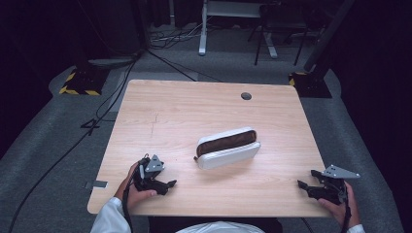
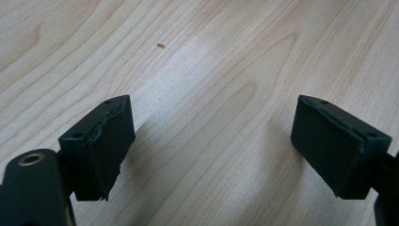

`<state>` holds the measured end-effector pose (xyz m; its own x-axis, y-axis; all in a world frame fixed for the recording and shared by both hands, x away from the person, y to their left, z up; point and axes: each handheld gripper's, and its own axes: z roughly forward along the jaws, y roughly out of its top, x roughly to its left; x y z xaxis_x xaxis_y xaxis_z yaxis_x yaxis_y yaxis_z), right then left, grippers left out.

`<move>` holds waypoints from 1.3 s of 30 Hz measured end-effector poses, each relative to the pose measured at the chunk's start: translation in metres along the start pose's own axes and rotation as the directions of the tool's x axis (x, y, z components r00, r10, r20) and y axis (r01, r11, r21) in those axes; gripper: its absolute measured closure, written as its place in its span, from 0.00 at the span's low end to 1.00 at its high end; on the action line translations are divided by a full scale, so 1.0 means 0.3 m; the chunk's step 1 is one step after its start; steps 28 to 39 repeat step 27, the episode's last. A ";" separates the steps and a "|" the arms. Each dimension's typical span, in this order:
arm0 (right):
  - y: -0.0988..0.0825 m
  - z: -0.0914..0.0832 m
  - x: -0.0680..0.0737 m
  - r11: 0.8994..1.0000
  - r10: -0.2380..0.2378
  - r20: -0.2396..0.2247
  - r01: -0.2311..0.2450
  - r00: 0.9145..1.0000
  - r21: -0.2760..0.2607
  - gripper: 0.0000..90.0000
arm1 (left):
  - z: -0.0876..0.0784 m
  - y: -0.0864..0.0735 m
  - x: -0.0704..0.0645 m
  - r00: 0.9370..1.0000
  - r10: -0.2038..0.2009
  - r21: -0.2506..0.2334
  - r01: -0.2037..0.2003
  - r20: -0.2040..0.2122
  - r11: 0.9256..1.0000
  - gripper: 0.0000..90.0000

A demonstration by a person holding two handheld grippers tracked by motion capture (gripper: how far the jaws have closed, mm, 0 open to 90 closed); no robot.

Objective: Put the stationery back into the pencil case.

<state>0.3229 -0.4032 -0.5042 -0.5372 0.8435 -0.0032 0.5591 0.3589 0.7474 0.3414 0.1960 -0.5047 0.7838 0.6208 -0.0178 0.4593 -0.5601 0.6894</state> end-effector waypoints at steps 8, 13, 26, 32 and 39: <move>0.000 0.000 0.000 1.000 0.001 0.000 -0.001 1.000 0.000 0.27 | 0.003 0.003 0.001 1.000 -0.007 0.000 0.007 -0.001 1.000 0.16; 0.000 0.000 -0.001 1.000 0.000 0.000 0.000 1.000 0.001 0.26 | 0.003 0.003 0.001 1.000 -0.007 0.001 0.007 -0.001 1.000 0.16; 0.000 0.000 -0.001 1.000 0.001 0.000 -0.001 1.000 0.001 0.27 | 0.005 0.005 0.003 1.000 -0.012 0.001 0.012 -0.005 1.000 0.16; 0.000 0.000 -0.001 1.000 0.001 0.000 -0.001 1.000 0.001 0.27 | 0.005 0.005 0.003 1.000 -0.011 0.000 0.011 -0.007 1.000 0.16; 0.000 0.000 -0.001 1.000 0.001 0.000 -0.001 1.000 0.001 0.27 | 0.005 0.005 0.003 1.000 -0.011 0.000 0.011 -0.007 1.000 0.16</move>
